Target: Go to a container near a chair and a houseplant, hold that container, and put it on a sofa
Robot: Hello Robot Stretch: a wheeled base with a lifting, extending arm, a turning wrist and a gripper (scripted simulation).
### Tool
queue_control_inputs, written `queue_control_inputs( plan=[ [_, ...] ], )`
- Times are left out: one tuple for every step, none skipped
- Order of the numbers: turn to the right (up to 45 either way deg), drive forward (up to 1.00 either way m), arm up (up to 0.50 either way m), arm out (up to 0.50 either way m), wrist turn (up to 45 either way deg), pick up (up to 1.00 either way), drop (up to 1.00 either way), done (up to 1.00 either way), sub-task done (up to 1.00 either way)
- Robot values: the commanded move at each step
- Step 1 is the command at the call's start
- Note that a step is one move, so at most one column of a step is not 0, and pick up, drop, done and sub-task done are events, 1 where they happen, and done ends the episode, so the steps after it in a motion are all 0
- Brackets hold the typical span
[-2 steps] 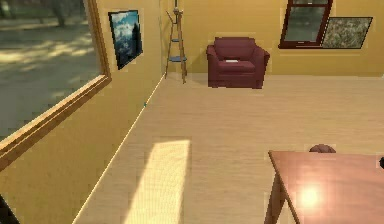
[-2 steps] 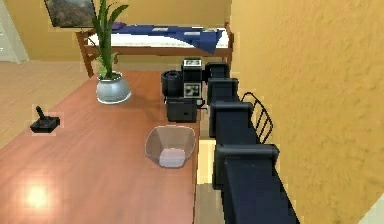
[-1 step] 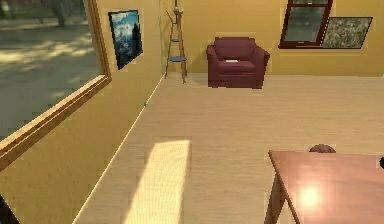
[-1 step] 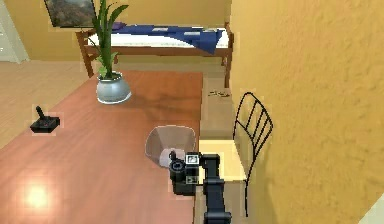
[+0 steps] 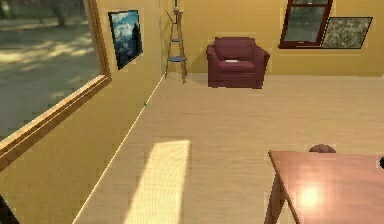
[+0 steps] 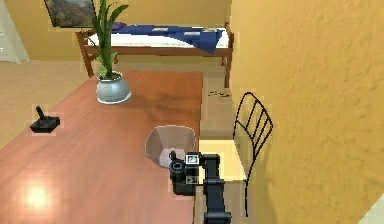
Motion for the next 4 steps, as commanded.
queue_control_inputs(
  plan=[
    [0.0, 0.00, 0.10, 0.00, 0.0, 0.00, 0.00, 0.00, 0.00],
    [0.0, 0.00, 0.14, 0.00, 0.0, 0.00, 0.00, 0.00, 0.00],
    [0.0, 0.00, 0.00, 0.00, -45.0, 0.00, 0.00, 0.00, 0.00],
    [0.0, 0.00, 0.00, 0.00, -45.0, 0.00, 0.00, 0.00, 0.00]
  ],
)
